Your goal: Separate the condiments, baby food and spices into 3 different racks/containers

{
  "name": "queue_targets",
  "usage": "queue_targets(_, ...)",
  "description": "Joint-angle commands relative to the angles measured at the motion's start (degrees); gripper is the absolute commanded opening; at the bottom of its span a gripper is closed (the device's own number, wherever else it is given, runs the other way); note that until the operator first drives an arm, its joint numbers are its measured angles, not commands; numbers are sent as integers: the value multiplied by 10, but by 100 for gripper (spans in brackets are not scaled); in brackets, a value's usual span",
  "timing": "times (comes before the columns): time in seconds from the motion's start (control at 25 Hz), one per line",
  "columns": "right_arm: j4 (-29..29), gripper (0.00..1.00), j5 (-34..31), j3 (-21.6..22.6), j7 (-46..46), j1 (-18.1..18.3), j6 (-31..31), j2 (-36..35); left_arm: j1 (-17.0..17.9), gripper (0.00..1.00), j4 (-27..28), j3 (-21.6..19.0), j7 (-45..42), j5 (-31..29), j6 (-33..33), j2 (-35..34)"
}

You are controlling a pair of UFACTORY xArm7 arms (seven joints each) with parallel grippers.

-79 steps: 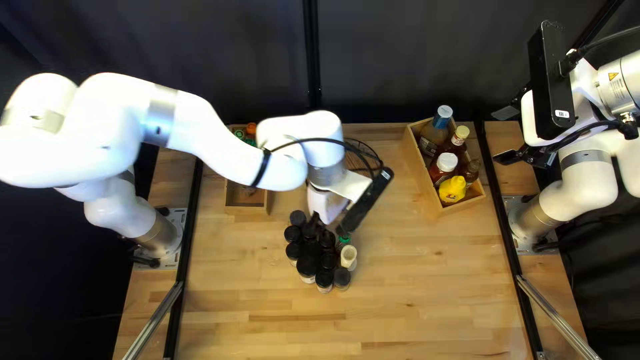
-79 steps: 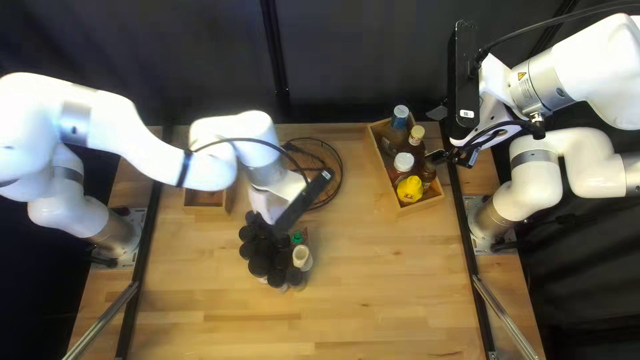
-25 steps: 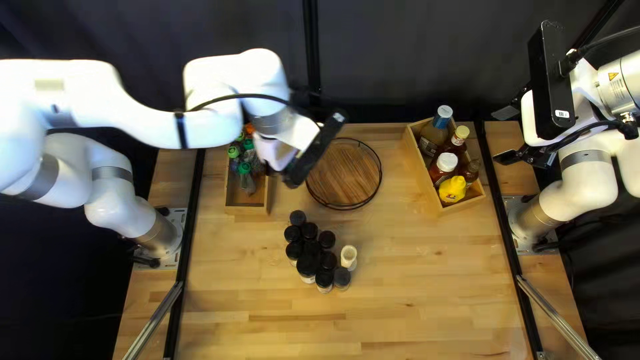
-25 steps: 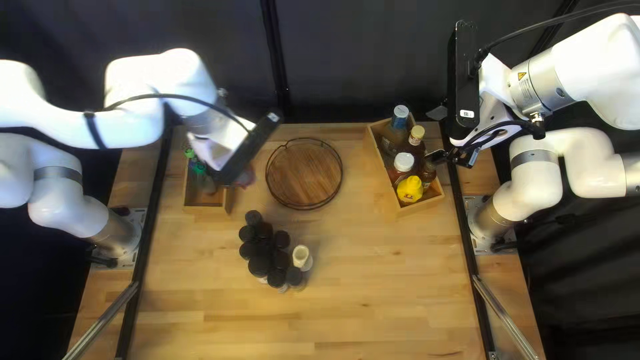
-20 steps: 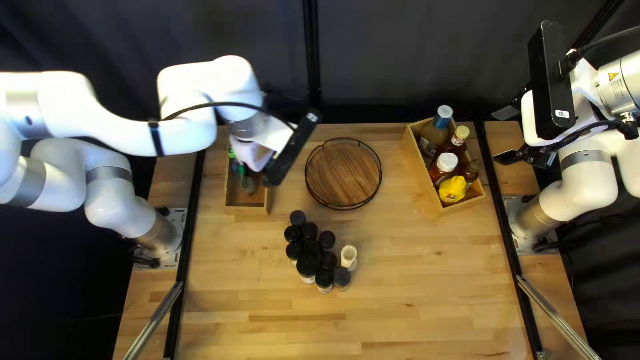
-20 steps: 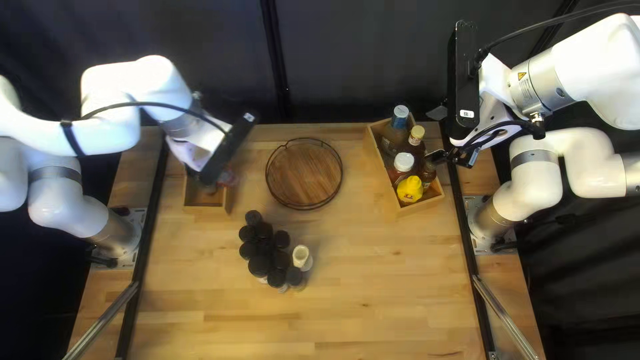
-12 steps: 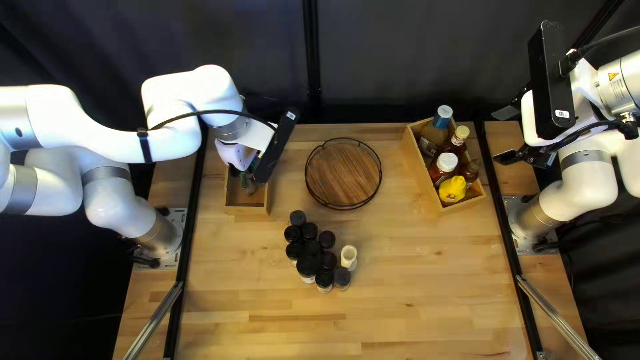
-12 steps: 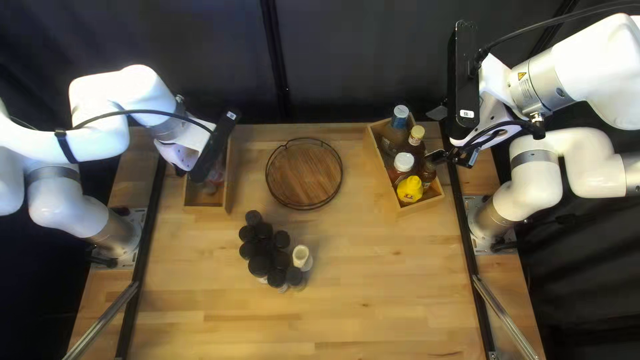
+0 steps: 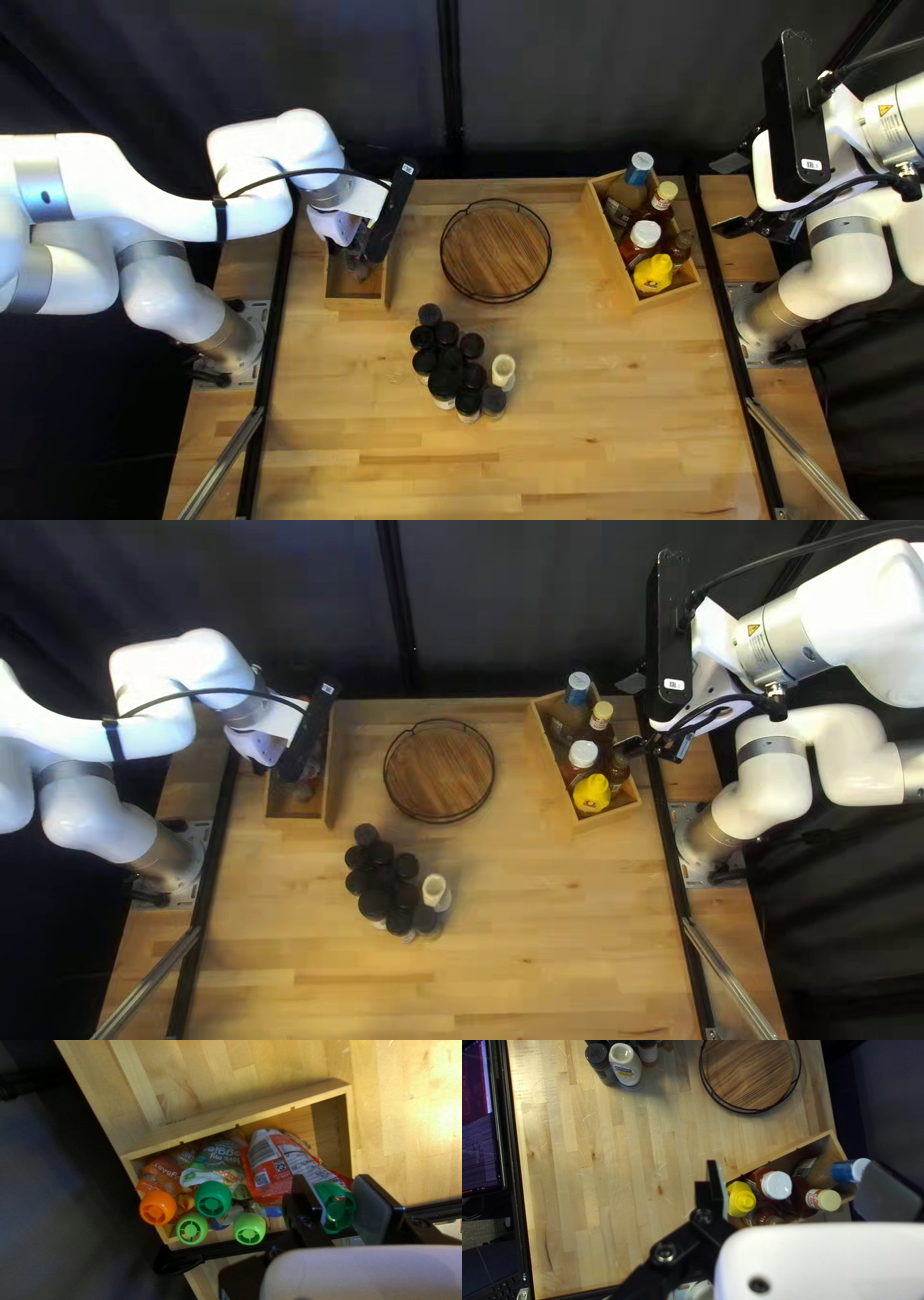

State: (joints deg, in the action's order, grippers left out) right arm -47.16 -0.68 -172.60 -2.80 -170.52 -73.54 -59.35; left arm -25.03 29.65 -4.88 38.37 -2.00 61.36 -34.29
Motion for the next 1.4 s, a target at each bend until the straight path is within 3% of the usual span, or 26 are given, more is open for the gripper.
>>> queue_targets(0.04, 0, 100, 0, 0, 0, 0, 0, 0, 0, 0, -8, 0, -2, 3, -17, 16)
queue_targets(0.08, 0, 100, 0, 0, 0, 0, 0, 0, 1, 5, -8, -1, -3, 4, -20, 18)
queue_targets(0.12, 0, 100, 0, 0, 0, 0, 0, 0, 2, 24, -8, -1, -3, 6, -23, 25)
queue_targets(0.16, 0, 100, 0, 0, 0, 0, 0, 0, 3, 24, -7, -1, -2, 8, -24, 28)
queue_targets(0.2, 0, 100, 0, 0, 0, 0, 0, 0, 5, 80, -4, -2, -2, 10, -23, 31)
queue_targets(0.24, 0, 100, 0, 0, 0, 0, 0, 0, 6, 95, -1, -2, -3, 12, -21, 33)
queue_targets(0.28, 0, 100, 0, 0, 0, 0, 0, 0, 7, 100, 1, -3, -3, 13, -19, 34)
queue_targets(0.48, 0, 100, 0, 0, 0, 0, 0, 0, 30, 100, 50, -16, -9, 39, 17, 49)
queue_targets(0.88, 0, 100, 0, 0, 0, 0, 0, 0, 95, 100, 171, -39, 31, 122, 55, 163)
queue_targets(1.08, 0, 100, 0, 0, 0, 0, 0, 0, 130, 100, 200, -74, 18, 158, 27, 213)
queue_targets(1.4, 0, 100, 0, 0, 0, 0, 0, 0, 172, 100, 190, -139, -70, 156, -97, 261)
